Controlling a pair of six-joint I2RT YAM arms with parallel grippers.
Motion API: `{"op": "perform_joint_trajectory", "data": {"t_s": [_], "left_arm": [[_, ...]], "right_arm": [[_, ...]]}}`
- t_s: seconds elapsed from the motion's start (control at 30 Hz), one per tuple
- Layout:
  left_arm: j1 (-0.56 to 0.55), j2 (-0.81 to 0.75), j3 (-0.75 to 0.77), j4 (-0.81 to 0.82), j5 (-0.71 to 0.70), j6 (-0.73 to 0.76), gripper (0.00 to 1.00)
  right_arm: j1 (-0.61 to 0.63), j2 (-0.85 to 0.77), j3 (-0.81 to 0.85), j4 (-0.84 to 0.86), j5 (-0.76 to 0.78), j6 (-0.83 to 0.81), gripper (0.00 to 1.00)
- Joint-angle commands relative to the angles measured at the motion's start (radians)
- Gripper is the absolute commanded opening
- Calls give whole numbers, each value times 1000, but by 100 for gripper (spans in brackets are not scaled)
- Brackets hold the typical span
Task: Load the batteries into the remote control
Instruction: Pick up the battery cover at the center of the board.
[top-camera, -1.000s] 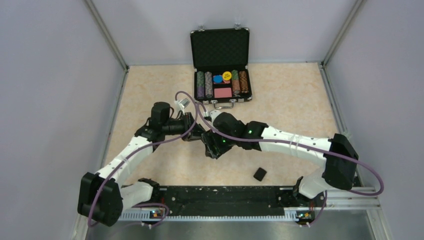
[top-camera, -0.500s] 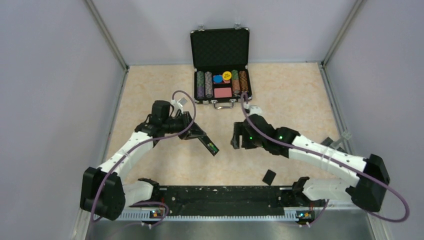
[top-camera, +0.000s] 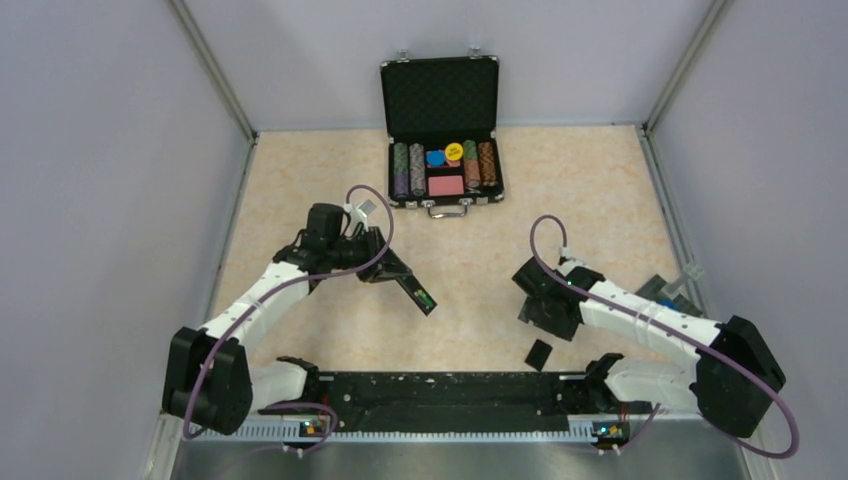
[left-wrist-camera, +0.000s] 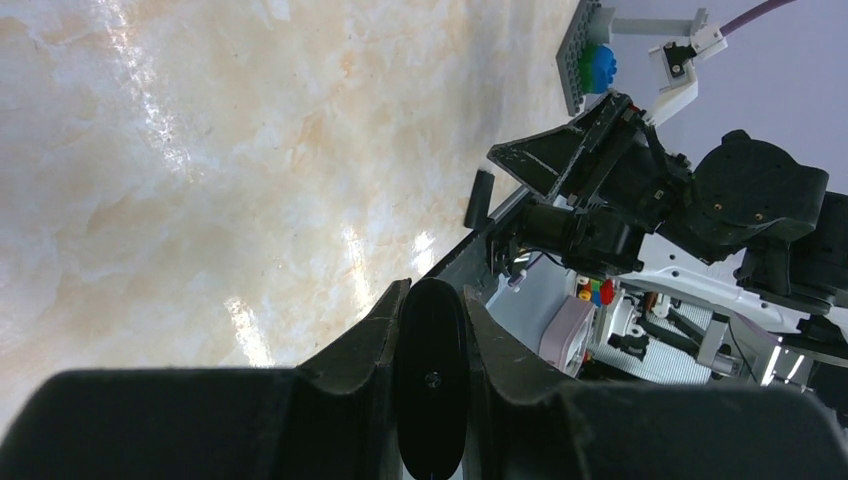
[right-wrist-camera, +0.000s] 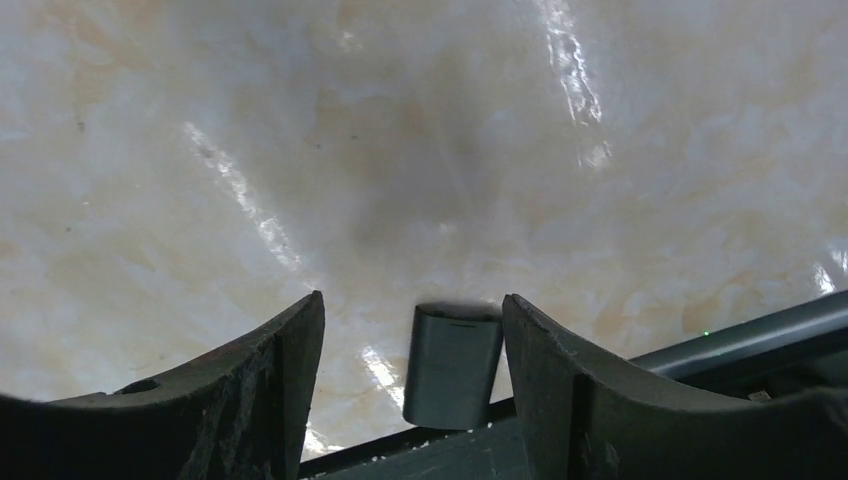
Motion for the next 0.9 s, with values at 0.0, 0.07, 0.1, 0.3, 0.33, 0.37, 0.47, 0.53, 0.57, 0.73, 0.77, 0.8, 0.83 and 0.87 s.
{"op": "perform_joint_trajectory", "data": {"t_s": [0.0,0.07,0.1,0.3,0.33,0.37,0.47,0.53,0.57,0.73,0.77,0.8,0.83,0.87], "left_arm": [[5,18,-8,47,11,23,0],[5,23,-10,54,13,21,0],[5,23,-13,57,12,20,0],[5,25,-31,94,14,1,0],[5,27,-34,98,15,-3,0],[5,28,-36,100,14,-5,0],[5,27,-37,101,13,-7,0],[5,27,-37,100,10,-6,0],[5,26,-37,98,8,-7,0],[5,23,-46,95,2,-11,0],[6,21,-48,94,1,-13,0],[5,20,-50,97,0,-16,0],[5,19,-52,98,-2,-18,0],[5,18,-55,101,-1,-23,0]], "right_arm": [[-3,35,25,-103,8,121,66],[-4,50,5,-101,-34,144,67],[-5,59,-6,-100,-54,155,67],[-3,92,-34,-53,-112,141,68],[-3,95,-32,-51,-118,141,68],[-4,97,-31,-48,-126,140,68],[-4,104,-39,-34,-151,139,68],[-4,111,-46,-23,-169,140,68],[-4,115,-50,-19,-179,144,67],[-4,99,-90,0,-252,171,67],[-4,90,-101,6,-260,179,67],[-5,80,-113,9,-263,186,67],[-4,74,-122,15,-262,189,66],[-4,70,-128,19,-257,190,66]]}}
